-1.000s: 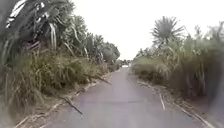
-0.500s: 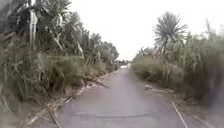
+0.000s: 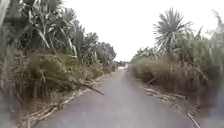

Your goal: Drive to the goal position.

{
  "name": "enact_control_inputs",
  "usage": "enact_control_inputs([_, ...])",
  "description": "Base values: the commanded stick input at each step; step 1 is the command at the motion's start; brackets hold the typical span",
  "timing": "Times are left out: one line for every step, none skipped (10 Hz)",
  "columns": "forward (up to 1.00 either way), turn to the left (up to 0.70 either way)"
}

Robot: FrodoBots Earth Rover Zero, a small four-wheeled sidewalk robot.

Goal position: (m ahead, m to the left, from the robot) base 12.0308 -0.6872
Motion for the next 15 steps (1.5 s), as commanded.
enact_control_inputs([1.00, -0.14])
enact_control_inputs([1.00, -0.28])
enact_control_inputs([1.00, 0.00])
enact_control_inputs([1.00, 0.00])
enact_control_inputs([1.00, 0.00])
enact_control_inputs([1.00, 0.00])
enact_control_inputs([1.00, 0.00])
enact_control_inputs([1.00, 0.00])
enact_control_inputs([1.00, 0.00])
enact_control_inputs([1.00, 0.00])
enact_control_inputs([1.00, 0.00])
enact_control_inputs([1.00, 0.00])
enact_control_inputs([1.00, 0.00])
enact_control_inputs([1.00, 0.00])
enact_control_inputs([1.00, 0.00])
